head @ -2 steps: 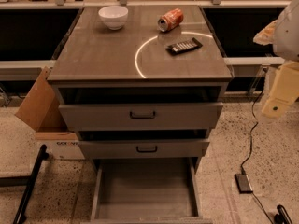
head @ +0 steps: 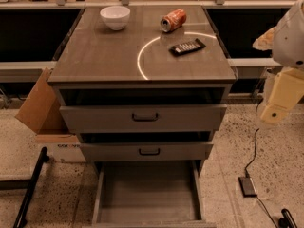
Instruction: Close bottom drawer
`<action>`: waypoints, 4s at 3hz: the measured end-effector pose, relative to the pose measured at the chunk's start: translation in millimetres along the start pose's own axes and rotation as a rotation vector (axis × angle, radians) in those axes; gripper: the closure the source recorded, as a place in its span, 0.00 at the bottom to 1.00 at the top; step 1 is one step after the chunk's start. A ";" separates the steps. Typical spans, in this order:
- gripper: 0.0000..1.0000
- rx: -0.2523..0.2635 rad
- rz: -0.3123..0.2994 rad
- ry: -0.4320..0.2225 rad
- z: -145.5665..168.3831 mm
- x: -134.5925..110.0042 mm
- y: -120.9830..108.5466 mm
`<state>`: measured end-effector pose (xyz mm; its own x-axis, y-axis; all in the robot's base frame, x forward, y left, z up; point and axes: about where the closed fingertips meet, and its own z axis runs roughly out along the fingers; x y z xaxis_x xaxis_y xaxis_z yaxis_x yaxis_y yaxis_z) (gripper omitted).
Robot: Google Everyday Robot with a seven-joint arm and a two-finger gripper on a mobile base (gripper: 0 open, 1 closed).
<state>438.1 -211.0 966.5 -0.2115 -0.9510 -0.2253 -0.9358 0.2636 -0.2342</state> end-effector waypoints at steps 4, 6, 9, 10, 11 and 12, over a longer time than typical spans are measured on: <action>0.00 -0.174 -0.019 -0.242 169.6 -16.1 100.3; 0.00 -0.222 -0.016 -0.286 237.2 23.7 111.3; 0.00 -0.446 -0.014 -0.366 384.9 93.5 174.2; 0.00 -0.446 -0.014 -0.366 384.9 93.5 174.2; 0.00 -0.448 -0.033 -0.379 403.8 100.5 180.3; 0.00 -0.451 -0.077 -0.400 435.5 112.9 193.5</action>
Offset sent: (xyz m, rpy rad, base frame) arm -0.0365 0.0756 -0.2165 0.3417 0.0769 0.1274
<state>356.1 -197.1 483.9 -0.0978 -0.8073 -0.5820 -0.9899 0.0189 0.1403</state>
